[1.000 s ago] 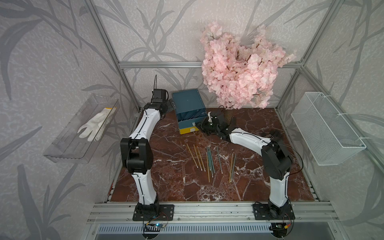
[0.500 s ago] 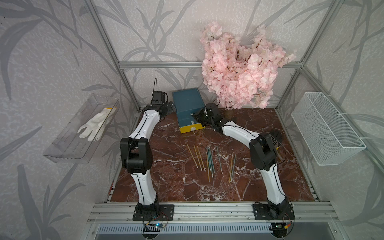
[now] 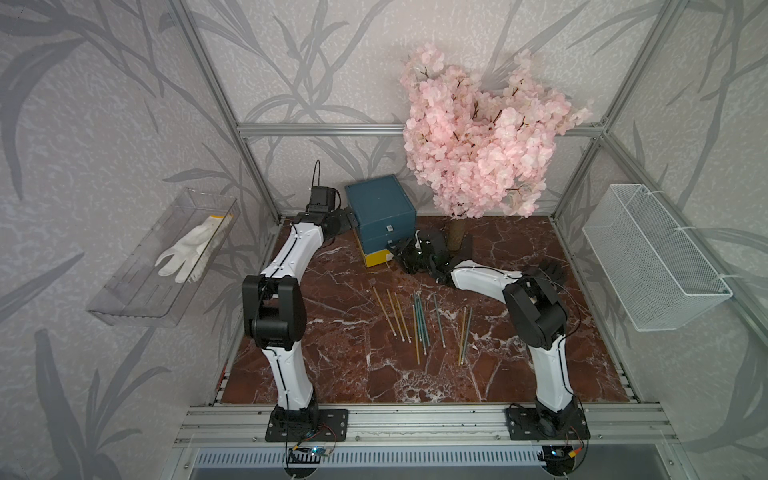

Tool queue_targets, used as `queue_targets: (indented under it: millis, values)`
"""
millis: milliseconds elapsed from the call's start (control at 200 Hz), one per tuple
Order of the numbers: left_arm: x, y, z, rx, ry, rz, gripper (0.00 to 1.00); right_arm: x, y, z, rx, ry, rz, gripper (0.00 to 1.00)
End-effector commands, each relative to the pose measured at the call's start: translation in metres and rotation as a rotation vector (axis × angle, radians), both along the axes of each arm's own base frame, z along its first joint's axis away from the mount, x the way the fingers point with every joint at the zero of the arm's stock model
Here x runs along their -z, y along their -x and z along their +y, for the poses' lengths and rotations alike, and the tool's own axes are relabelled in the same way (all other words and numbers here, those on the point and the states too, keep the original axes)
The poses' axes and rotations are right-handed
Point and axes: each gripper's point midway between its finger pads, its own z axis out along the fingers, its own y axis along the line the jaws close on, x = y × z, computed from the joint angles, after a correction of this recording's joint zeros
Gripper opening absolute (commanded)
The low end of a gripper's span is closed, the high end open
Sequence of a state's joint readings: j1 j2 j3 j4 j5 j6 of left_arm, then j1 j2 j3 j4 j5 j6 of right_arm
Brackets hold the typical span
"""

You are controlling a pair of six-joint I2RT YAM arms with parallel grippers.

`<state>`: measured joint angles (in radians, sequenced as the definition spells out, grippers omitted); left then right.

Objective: Please place the pencils in the drawer according to their color
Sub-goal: Close the drawer in the storage box, then open the drawer in the storage box.

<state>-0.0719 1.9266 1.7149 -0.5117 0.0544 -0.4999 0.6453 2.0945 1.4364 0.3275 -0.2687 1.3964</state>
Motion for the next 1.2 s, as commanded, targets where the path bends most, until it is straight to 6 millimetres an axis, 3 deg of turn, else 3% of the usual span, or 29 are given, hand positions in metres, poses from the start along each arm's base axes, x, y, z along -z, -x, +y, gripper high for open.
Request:
queue_targets:
  millis: [0,165,375,780,930,1065,1155,1195]
  values:
    - [-0.021,0.007,0.003,-0.009,-0.021,-0.034,1.0,-0.035,-0.004,-0.004,0.034,-0.096,-0.111,0.57]
    - [-0.037,0.014,0.036,-0.115,-0.085,-0.042,1.0,-0.015,-0.012,-0.01,0.083,-0.114,-0.144,0.58]
    - [-0.055,0.033,0.072,-0.238,-0.145,-0.051,1.0,-0.004,-0.033,-0.011,0.124,-0.128,-0.15,0.58]
    - [-0.047,0.069,0.061,-0.216,-0.067,-0.045,1.0,0.013,-0.064,0.0,0.132,-0.101,-0.123,0.52]
    - [-0.041,0.077,0.059,-0.209,-0.06,-0.03,1.0,0.022,-0.069,0.006,0.121,-0.1,-0.101,0.42]
    - [-0.038,0.081,0.055,-0.2,-0.037,-0.025,1.0,0.027,-0.067,0.006,0.111,-0.096,-0.096,0.21]
    - [-0.037,0.084,0.052,-0.195,-0.017,-0.023,1.0,0.028,-0.063,0.005,0.1,-0.097,-0.091,0.02]
    - [-0.035,0.086,0.05,-0.192,-0.006,-0.02,1.0,0.028,-0.06,0.003,0.098,-0.097,-0.087,0.0]
